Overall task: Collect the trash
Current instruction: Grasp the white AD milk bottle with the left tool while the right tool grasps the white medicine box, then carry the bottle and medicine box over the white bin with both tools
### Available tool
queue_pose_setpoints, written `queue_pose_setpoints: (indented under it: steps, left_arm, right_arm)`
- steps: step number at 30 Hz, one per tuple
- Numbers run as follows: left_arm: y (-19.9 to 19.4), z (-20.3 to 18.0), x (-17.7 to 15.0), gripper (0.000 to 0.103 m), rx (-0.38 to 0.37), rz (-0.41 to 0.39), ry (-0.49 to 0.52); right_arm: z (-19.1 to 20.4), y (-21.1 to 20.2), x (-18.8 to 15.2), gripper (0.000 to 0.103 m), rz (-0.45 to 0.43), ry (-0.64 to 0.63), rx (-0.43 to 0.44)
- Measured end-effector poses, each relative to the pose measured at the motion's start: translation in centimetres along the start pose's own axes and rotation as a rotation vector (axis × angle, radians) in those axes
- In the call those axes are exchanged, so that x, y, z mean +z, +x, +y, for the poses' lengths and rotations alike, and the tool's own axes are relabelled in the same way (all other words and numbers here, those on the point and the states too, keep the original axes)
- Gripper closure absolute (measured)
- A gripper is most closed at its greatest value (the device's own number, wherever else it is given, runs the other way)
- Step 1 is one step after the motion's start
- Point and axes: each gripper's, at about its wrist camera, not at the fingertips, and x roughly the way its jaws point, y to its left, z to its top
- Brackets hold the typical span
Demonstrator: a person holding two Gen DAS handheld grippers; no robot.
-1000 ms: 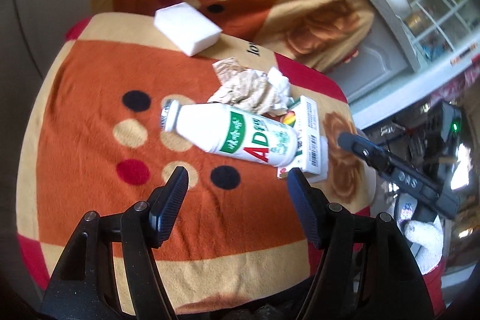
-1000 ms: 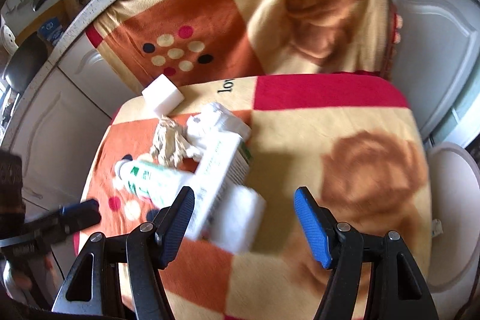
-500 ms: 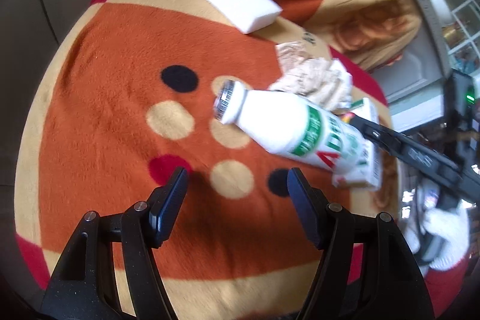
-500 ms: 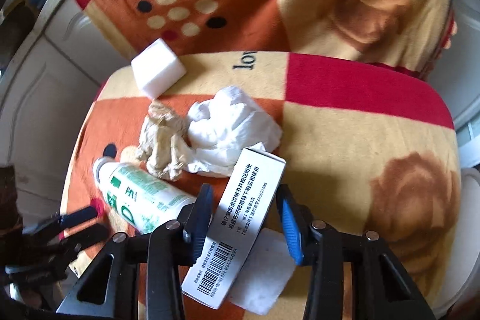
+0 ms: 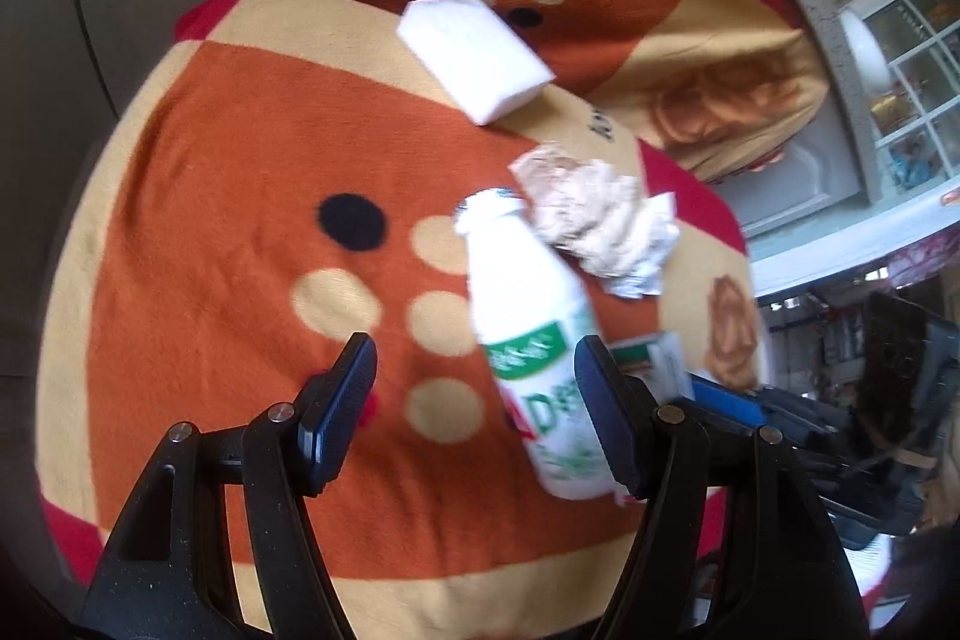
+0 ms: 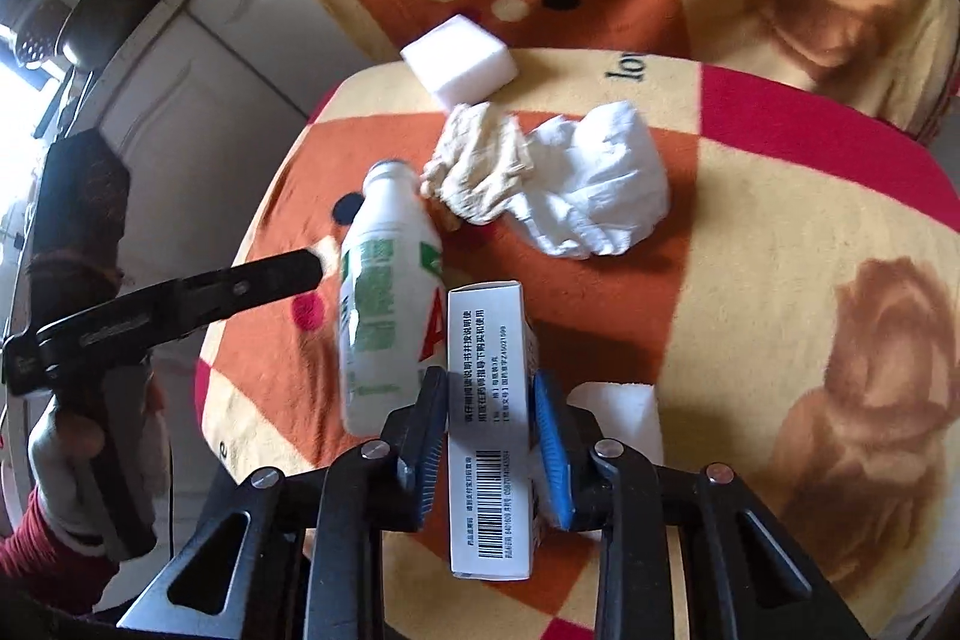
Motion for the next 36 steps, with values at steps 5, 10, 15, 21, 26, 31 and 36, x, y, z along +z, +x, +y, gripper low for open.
queue_pose_setpoints:
  steps: [5, 10, 15, 21, 26, 31, 36]
  left_arm:
    - [1.4, -2.8, 0.0, 0.035, 0.013, 0.01, 0.007]
    - [3.4, -5.2, 0.5, 0.035, 0.066, 0.018, 0.029]
    - [4.8, -5.1, 0.2, 0.035, 0.117, 0.057, 0.045]
    - [5.5, -3.8, -0.7, 0.039, 0.086, 0.089, 0.039]
    - [4.6, -4.2, -0.9, 0.052, 0.075, 0.084, 0.081]
    - [1.5, -4.1, -1.1, 0.054, 0.056, 0.027, 0.108]
    - [-1.3, -5.5, -1.5, 0.055, 0.048, -0.031, 0.166]
  right_arm:
    - [-0.3, -1.0, -0.3, 0.077, -0.01, -0.008, -0.019]
    - [-0.2, -1.0, -1.6, 0.077, -0.006, -0.015, -0.008]
    - [-0.6, -1.7, -2.6, 0.077, -0.018, 0.002, -0.002]
    - [-0.1, -0.7, -2.1, 0.076, 0.0, -0.017, 0.003]
    - [1.1, -0.2, -2.0, 0.074, 0.011, -0.055, -0.008]
    - [1.0, -2.7, -2.4, 0.076, -0.057, -0.04, 0.025]
    - [1.0, -5.2, -2.9, 0.076, -0.119, -0.023, 0.065]
